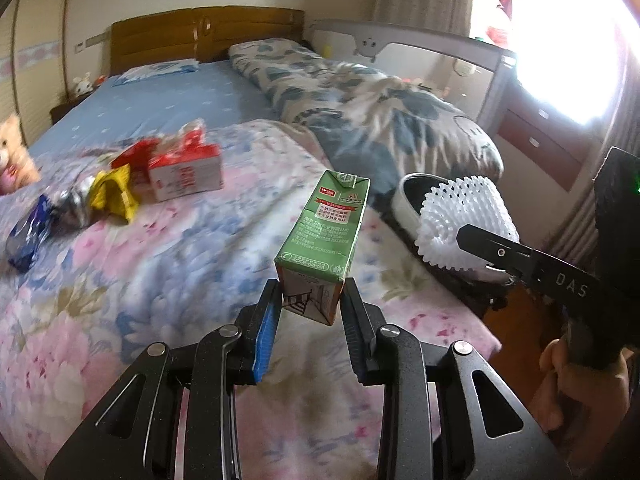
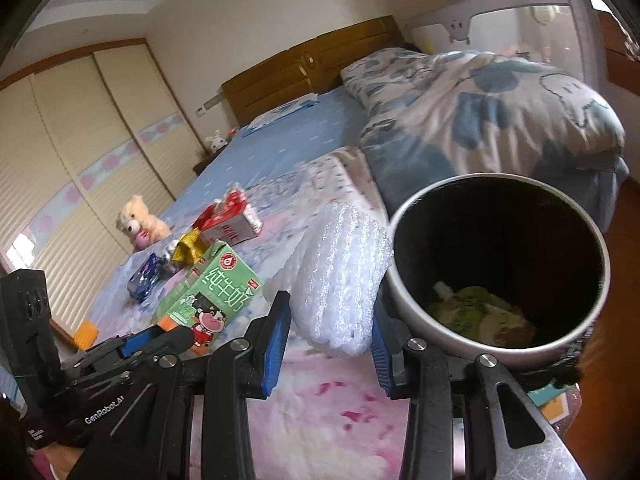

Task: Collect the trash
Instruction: 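Carry the carton and foam net over the bin and open both tools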

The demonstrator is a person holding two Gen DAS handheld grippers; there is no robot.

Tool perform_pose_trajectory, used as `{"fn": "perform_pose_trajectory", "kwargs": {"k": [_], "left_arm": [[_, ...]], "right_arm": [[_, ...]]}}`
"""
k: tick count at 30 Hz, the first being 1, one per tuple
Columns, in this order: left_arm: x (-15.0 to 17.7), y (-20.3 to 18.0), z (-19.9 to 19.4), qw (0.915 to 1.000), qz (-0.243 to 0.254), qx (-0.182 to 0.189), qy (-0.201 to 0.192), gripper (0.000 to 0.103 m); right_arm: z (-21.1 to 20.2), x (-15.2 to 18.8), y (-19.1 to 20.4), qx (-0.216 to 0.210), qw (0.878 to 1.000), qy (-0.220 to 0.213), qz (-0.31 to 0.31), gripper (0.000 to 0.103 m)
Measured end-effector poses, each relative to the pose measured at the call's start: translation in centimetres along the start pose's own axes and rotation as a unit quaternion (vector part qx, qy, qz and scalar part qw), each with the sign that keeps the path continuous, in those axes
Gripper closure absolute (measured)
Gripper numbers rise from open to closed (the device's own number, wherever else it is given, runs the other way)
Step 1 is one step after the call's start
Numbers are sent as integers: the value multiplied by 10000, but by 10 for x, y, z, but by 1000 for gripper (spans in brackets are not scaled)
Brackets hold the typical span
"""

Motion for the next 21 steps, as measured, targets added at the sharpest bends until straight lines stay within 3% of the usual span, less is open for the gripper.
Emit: {"fn": "perform_pose_trajectory", "kwargs": {"k": [21], "left_arm": [[-33,-88,13,9969,676,407,-77,74]], "right_arm": [[-57,-19,-90,704,9964,-282,387,65]]}}
Point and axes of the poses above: each gripper's, at about its wrist camera, not at the fingertips, and z roughly the way its jaws point, y to its left, x to its underside, the point moved 10 cm from there along z, roughly the way its jaws point, and after that the axes turned 13 degrees about -x, right-handed, at the moved point
